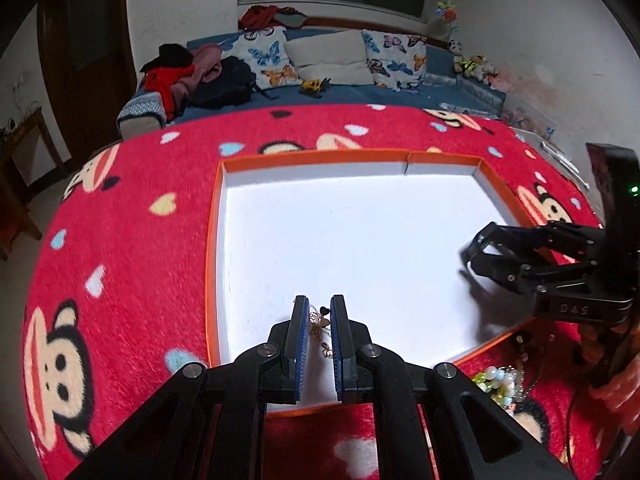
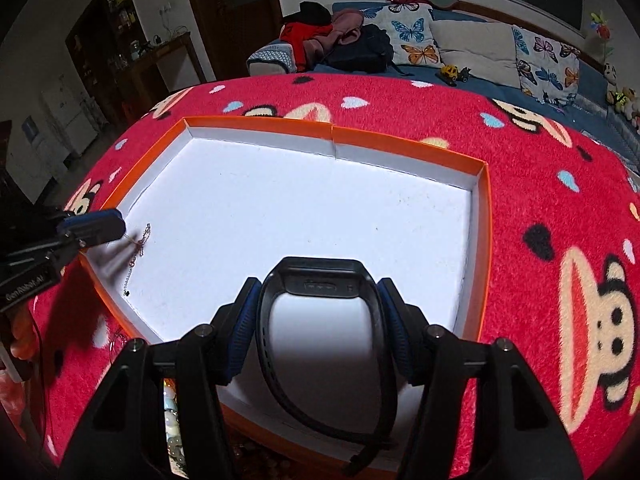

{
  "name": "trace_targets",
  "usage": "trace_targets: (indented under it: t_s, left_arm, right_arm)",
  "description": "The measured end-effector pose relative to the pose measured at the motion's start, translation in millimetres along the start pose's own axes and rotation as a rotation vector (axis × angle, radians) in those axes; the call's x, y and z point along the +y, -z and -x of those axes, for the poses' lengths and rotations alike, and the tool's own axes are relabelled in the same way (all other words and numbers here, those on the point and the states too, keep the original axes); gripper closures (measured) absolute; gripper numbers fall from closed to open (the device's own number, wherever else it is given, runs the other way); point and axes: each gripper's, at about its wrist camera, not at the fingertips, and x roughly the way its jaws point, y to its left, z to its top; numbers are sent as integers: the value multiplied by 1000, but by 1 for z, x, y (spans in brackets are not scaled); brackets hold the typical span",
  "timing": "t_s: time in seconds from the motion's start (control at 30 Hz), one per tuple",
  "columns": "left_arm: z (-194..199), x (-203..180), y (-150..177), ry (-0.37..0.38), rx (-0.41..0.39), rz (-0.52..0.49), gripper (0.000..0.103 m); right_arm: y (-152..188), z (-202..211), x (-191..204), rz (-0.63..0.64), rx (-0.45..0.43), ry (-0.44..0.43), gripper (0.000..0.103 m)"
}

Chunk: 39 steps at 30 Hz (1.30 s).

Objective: Organize jewelry
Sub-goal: 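Carry the gold chain and black watch band into the white tray and release both, then move the left tool back over the silver hoop earrings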

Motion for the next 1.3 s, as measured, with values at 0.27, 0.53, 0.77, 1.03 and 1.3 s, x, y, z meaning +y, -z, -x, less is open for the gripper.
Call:
trace_targets:
  t_s: [0.27,0.53,0.77,1.03,1.3]
  left_arm:
    - [-13,-2,1,3,34,14,90]
    - [-8,-6,-1,0,31,16,80]
    - [12,-8,4,-12,-15,14,50]
    - [49,-23,27,-4,-64,-37,50]
    - [62,-57,70,68,-59,-110,59]
  right_arm:
    - [-3,4,0,27,-10,25,36]
    - [-2,35,3,36,-58,26,29]
    - [18,62,10,43,-85,6,27]
    - [49,79,16,52,-89,23,26]
    - [80,85,13,44,-81,46,26]
